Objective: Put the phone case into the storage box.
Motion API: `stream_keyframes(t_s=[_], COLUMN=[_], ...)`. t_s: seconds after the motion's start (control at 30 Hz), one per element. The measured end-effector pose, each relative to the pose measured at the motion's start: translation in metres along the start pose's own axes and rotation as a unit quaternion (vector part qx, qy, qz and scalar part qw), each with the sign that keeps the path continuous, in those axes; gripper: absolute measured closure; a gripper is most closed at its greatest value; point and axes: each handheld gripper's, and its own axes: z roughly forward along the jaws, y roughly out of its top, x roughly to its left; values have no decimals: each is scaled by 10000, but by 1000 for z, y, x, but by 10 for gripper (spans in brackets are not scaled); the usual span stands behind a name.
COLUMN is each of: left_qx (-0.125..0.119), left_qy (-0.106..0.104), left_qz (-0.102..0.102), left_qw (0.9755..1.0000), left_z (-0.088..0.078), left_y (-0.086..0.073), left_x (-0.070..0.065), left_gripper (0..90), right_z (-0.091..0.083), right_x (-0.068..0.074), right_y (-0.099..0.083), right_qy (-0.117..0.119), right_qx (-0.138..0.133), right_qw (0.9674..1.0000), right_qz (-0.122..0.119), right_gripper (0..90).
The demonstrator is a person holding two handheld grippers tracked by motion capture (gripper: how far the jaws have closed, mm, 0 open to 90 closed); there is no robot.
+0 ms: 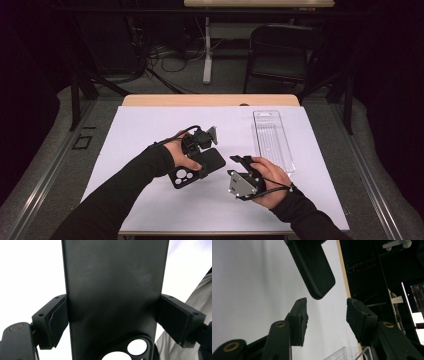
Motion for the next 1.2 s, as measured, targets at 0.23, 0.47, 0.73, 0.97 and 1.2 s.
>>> stream_keyframes(t_s=[0.23,0.47,0.73,0.97,1.2], left_qx=[1,-19,-4,40,54], left_qy=[-21,-57,-100,-143,-207], left_qz=[41,133,238,282,303], left_qw=[10000,9999,9997,9995,9993], left_z=[1,1,0,0,0], left_y=[5,10,15,17,19], left_x=[-3,-10,-17,-22,-24], left_gripper=[142,143,143,143,143], right_z=[1,4,6,8,10], right_x=[3,8,15,19,22], right_y=[1,4,6,7,7], right_qy=[10,0,-68,-152,-213], right_qx=[1,13,65,75,76], right_qw=[9999,9992,9981,9962,9942], right_qz=[-147,-397,-602,-851,-1050], right_gripper=[526,533,540,557,577])
